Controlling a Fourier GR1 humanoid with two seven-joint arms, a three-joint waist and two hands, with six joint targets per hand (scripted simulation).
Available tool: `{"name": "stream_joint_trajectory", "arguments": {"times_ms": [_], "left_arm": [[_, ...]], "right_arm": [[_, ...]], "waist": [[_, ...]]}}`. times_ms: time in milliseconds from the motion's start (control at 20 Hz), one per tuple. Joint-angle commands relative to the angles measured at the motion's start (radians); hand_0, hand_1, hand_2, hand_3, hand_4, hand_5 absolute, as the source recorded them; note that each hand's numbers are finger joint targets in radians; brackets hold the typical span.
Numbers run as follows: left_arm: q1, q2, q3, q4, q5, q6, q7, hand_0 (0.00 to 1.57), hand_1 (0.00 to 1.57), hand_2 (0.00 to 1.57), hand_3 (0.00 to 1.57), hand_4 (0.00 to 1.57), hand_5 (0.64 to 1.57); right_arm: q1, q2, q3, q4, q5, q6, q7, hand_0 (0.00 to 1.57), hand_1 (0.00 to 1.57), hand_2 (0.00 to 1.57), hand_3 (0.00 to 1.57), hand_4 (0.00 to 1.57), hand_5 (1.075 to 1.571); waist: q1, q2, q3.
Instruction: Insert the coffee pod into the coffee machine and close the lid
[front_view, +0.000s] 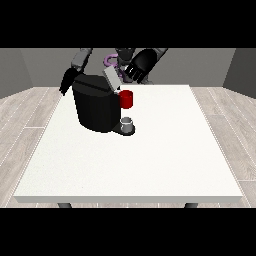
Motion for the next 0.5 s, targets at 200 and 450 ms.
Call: {"name": "stream_joint_trajectory", "arguments": {"times_ms": [200,450], "left_arm": [[-0.038,0.036,0.003,0.031,-0.022,0.007,-0.028,1.21,1.21,1.28,1.24,0.47,1.571],[-0.011,0.034,0.015,0.050,-0.018,0.017,-0.041,1.20,1.20,1.26,1.23,0.46,1.571]], "right_arm": [[-0.039,-0.002,0.003,-0.013,0.026,-0.032,-0.005,0.00,0.00,0.00,0.00,0.00,1.571],[-0.016,-0.027,-0.016,-0.023,-0.007,0.011,-0.003,0.00,0.00,0.00,0.00,0.15,1.571]], "waist": [[-0.024,0.084,0.0000],[-0.036,0.069,-0.0001]]}}
